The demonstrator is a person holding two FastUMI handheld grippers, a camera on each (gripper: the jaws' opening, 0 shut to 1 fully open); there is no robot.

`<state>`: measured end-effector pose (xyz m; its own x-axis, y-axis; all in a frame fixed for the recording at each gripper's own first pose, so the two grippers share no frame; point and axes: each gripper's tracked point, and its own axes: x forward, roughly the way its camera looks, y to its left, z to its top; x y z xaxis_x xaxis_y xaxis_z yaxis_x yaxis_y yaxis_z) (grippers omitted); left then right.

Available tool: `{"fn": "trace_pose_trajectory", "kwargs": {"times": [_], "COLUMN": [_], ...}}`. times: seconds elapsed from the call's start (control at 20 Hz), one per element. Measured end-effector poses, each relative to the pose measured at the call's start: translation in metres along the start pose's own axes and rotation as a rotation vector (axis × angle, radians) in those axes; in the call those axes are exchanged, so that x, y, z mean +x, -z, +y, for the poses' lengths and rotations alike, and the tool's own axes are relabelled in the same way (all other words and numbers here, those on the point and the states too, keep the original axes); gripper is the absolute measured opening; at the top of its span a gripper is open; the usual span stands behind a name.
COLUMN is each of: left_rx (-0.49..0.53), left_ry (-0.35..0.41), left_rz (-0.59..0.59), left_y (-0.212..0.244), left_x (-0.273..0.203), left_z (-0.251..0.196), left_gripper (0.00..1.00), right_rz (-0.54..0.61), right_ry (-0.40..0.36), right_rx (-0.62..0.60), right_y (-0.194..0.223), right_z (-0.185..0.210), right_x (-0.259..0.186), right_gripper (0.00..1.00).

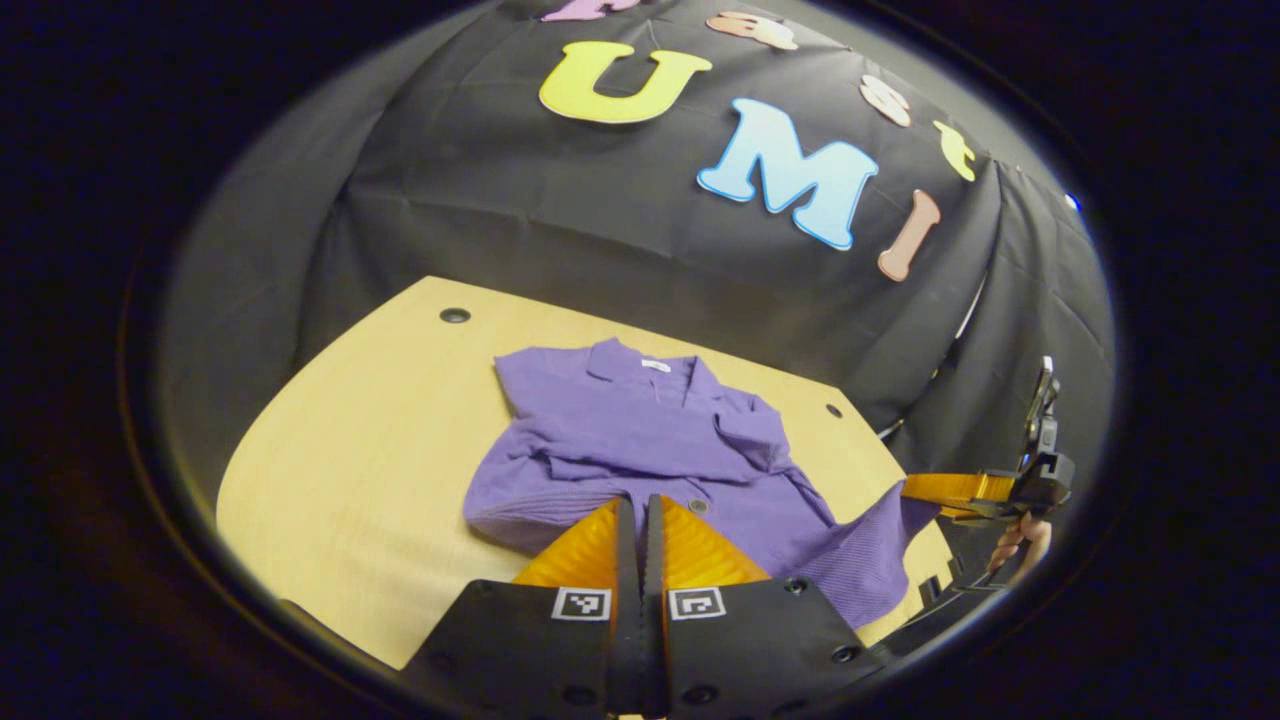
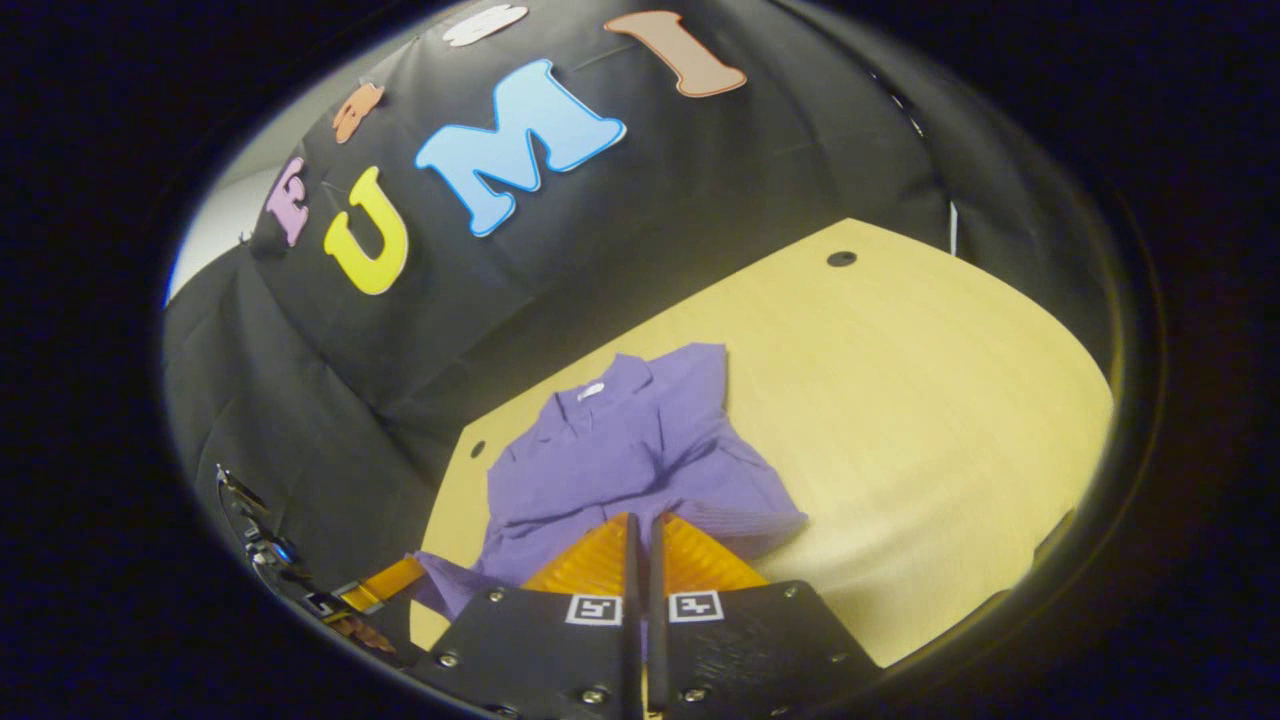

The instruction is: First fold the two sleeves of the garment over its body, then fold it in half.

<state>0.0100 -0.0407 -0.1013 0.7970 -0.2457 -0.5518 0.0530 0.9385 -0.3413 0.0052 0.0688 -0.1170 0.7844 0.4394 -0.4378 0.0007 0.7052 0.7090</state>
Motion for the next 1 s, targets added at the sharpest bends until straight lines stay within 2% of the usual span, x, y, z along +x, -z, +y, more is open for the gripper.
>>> {"fn": "trace_pose_trajectory", "kwargs": {"times": [0.5, 0.8, 1.0], "left_rx": [0.006, 0.006, 0.028], "left_ry": [-0.078, -0.135, -0.18], "left_rz": [-0.129, -0.2, -0.205], "left_y": [-0.1, -0.151, -0.171], "left_x": [0.069, 0.128, 0.169], "left_z": [0.007, 0.026, 0.041], "left_gripper": [0.07, 0.07, 0.06], "right_rz": [-0.087, -0.1, -0.108], "right_ry": [-0.08, -0.087, -0.065], "right_rx": [-0.053, -0.081, -0.123], "right_y": [-0.099, -0.146, -0.173], "right_z": [0.019, 0.017, 0.012], "right_x": [0.06, 0.114, 0.159], "right_gripper": [0.02, 0.02, 0.03]}}
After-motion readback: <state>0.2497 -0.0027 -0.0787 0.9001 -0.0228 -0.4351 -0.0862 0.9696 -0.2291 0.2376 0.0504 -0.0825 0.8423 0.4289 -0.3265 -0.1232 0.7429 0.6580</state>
